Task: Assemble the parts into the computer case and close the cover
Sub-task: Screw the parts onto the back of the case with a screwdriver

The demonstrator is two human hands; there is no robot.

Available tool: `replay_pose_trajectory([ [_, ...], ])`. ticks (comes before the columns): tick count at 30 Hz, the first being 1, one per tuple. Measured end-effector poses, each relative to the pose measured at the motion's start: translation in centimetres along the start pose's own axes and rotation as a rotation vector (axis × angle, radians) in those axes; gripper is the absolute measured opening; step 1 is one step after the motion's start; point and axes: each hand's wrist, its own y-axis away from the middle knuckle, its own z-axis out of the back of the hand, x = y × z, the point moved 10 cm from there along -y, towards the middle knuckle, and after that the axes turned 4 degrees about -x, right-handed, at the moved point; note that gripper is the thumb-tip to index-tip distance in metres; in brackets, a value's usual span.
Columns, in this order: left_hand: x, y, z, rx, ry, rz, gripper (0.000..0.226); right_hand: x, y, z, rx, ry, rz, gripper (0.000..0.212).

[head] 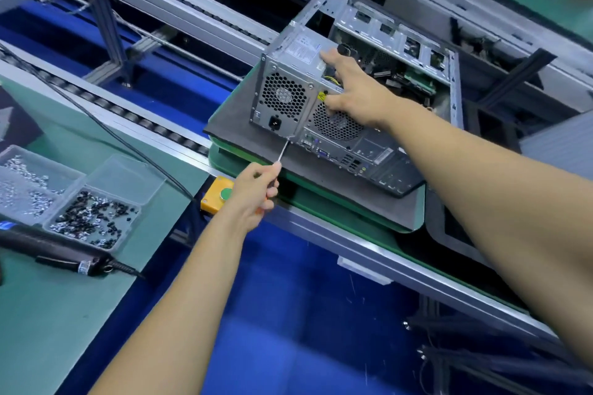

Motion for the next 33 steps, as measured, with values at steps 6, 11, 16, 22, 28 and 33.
replay_pose_trajectory([
  [6,-7.7,4.7,-2.0,-0.464,-1.293,-0.837,0.024,-0.1,-0.5,-0.4,0.018,-0.035,0.002,0.096],
  [11,-2.4,-0.4,1.4,-0.117,-0.129,-0.16,0.008,-0.3,-0.4,-0.3,0.015,-0.038,-0.01,0.095],
  [16,2.7,-0.3,-1.2,0.048,0.378,0.22,0.032,-0.5,-0.4,-0.3,0.01,-0.058,-0.016,0.098],
  [22,-6.2,3.2,-1.3,-0.482,-1.236,-0.728,0.033,-0.7,-0.7,-0.3,0.007,-0.052,-0.013,0.1],
  [28,-7.2,3.5,-1.1,-0.445,-1.149,-0.65,0.038,-0.5,-0.7,-0.3,0.007,-0.063,0.003,0.098],
  [33,-6.3,3.3,-1.1,-0.305,-0.905,-0.556,0.015,-0.3,-0.5,-0.3,0.015,-0.023,0.016,0.096],
])
